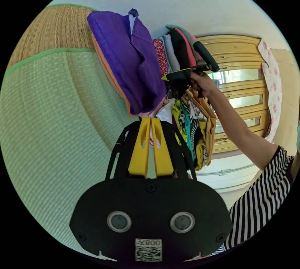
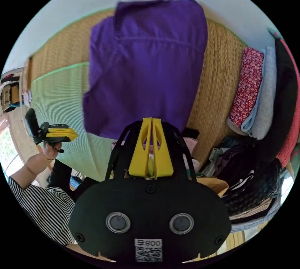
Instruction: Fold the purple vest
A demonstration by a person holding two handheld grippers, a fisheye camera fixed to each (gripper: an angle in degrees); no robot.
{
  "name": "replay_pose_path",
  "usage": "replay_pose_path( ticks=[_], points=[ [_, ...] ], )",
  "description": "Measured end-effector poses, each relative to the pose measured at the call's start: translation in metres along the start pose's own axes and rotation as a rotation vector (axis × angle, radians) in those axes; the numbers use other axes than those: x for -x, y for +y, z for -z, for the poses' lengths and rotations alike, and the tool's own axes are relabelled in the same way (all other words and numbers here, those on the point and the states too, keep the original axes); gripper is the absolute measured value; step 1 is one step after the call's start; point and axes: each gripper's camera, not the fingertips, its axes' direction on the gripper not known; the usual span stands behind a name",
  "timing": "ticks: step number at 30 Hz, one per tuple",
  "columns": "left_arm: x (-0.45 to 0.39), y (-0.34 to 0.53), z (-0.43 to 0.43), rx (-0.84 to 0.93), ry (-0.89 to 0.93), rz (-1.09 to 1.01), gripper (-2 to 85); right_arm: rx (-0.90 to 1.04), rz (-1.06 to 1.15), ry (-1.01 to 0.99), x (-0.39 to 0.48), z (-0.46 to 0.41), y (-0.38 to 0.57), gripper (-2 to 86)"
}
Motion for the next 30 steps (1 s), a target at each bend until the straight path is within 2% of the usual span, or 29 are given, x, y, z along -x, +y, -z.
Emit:
replay_pose_path(
  ticks=[2, 4, 7, 9, 15, 20, 22, 30],
  points=[
    [-0.017, 0.033, 0.016, 0.028, -0.047, -0.034, 0.2, -0.131, 0.028, -0.037, 0.024, 0.037, 0.035, 0.0],
    [-0.035, 0.07, 0.031, 0.069, -0.129, -0.073, 0.2, -0.346, 0.092, -0.114, 0.07, 0.078, 0.094, 0.0],
    [-0.065, 0.143, 0.051, 0.178, -0.322, -0.131, 0.2, -0.452, 0.17, -0.191, 0.142, 0.079, 0.165, 0.1],
    [-0.083, 0.207, 0.06, 0.286, -0.48, -0.153, 0.2, -0.401, 0.186, -0.211, 0.188, 0.051, 0.199, 0.1],
    [-0.117, 0.357, 0.076, 0.457, -0.67, -0.19, 0.2, -0.136, 0.201, -0.338, 0.317, -0.051, 0.312, 0.1],
    [-0.132, 0.439, 0.075, 0.511, -0.76, -0.263, 0.2, -0.061, 0.206, -0.215, 0.381, -0.073, 0.386, 0.1],
    [-0.14, 0.462, 0.085, 0.45, -0.762, -0.288, 0.2, -0.131, 0.199, -0.122, 0.394, -0.061, 0.42, 0.1],
    [-0.164, 0.574, 0.143, 0.18, -0.75, -0.38, 0.2, -0.329, 0.158, -0.018, 0.397, -0.023, 0.532, 0.2]
  ],
)
